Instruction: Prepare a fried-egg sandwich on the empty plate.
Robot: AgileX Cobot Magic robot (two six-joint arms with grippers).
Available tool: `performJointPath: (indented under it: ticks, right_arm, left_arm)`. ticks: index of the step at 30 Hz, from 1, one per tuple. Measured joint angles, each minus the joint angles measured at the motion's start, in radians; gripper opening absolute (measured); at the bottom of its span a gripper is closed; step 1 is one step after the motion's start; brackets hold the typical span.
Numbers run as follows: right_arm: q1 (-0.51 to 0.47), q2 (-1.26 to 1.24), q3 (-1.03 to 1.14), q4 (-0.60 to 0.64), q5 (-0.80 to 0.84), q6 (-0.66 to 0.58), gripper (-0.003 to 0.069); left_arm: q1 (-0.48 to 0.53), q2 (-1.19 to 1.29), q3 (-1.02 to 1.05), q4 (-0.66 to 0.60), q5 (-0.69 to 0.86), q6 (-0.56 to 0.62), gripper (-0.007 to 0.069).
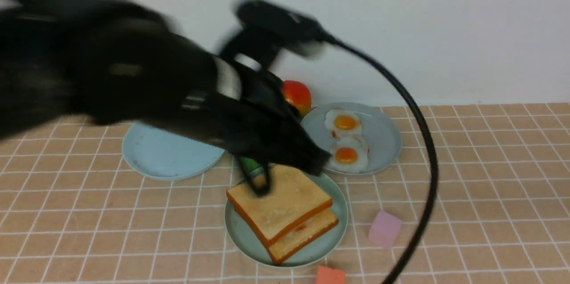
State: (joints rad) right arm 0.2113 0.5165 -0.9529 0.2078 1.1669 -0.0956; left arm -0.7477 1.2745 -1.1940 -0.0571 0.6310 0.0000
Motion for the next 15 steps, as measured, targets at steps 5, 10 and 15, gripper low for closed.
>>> performJointPath:
  ticks: [5,10,15]
  right_arm:
    - [0.000,-0.097,0.000,-0.085,0.008,0.082,0.0092]
    - [0.000,-0.216,0.025,-0.193,0.036,0.257,0.0092]
    - [0.000,-0.344,0.097,-0.258,0.052,0.384,0.0070]
  left_arm:
    - [0.000,-0.303,0.265,-0.052,-0.167,-0.005,-0.0013]
    - [0.000,-0.584,0.632,-0.072,-0.431,-0.005,-0.0013]
    - [0.000,-0.834,0.870,-0.098,-0.624,-0.006,-0.0013]
